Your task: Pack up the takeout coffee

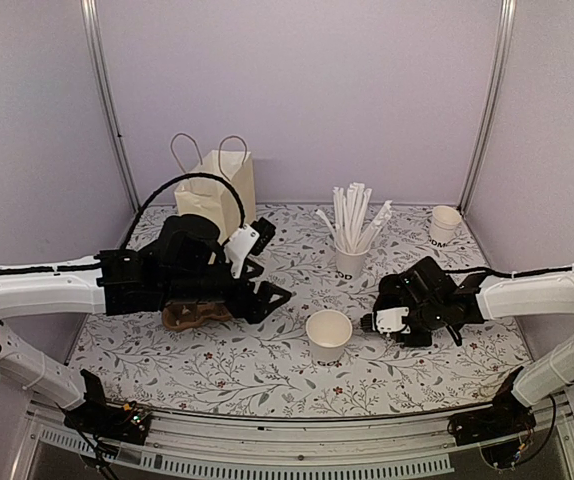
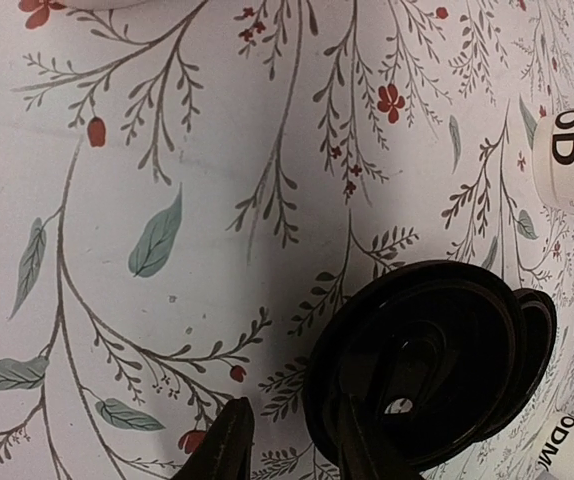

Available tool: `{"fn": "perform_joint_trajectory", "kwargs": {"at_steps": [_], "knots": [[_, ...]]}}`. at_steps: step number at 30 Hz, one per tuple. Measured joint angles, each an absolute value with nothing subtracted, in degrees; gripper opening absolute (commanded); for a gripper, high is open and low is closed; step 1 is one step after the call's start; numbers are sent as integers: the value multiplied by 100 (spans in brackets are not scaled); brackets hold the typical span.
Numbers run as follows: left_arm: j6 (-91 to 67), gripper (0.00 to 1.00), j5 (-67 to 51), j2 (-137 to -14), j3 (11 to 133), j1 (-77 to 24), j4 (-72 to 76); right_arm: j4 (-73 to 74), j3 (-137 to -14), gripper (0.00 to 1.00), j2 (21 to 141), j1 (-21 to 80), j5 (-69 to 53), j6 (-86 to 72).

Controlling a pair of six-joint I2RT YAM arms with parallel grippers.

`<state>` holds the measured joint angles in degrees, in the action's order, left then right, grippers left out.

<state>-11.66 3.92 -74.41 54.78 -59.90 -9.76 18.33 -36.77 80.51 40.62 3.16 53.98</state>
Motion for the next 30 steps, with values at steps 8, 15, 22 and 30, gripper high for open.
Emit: {"fn": "perform_joint_trajectory", "kwargs": {"at_steps": [8,15,22,30], "knots": [[-1177,88,370,-7443,5457,-6003,-958,1636,-3677,32,8117,4062,499,5345],[-1208,88,370,-7441,5435,-6012,-910,1441,-3677,23,8357,4075,615,5306],[-1210,88,399,-7437,5424,-6027,-886,1387,-3677,12,8388,4077,652,5251],[-1210,88,434,-7437,5441,-6049,-897,1420,-3686,6,8370,4082,589,5205]]}}
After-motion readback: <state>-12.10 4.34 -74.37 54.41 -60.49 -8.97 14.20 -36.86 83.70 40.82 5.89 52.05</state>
